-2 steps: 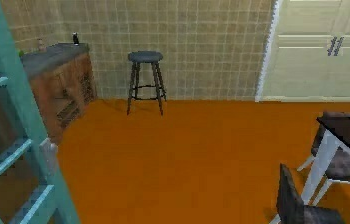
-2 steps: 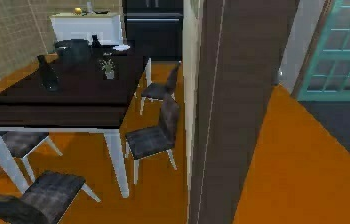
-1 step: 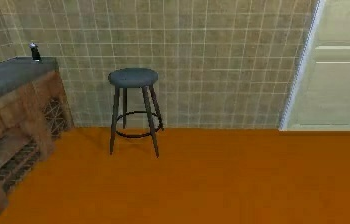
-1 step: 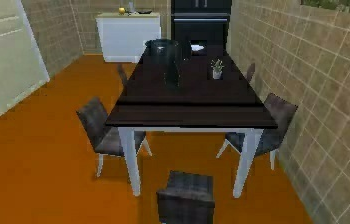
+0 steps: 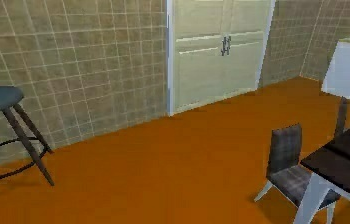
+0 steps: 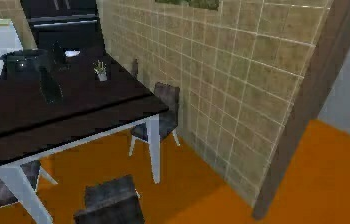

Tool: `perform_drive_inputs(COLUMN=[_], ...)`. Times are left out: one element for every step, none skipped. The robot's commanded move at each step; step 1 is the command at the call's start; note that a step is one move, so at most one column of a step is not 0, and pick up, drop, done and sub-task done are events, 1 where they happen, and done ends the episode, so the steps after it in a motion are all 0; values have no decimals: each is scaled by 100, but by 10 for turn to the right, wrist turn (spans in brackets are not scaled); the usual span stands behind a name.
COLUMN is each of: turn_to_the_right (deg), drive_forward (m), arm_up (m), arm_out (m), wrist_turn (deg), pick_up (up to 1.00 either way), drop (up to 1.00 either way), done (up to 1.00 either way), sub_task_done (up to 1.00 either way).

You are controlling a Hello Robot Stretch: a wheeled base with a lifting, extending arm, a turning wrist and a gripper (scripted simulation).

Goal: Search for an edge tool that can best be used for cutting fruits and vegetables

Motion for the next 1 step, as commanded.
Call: perform_drive_inputs(turn_to_the_right=[0], drive_forward=[100], arm_up=[0], arm_out=[0], wrist_turn=[0], pick_up=[0], drop=[0], done=[0], sub_task_done=[0])
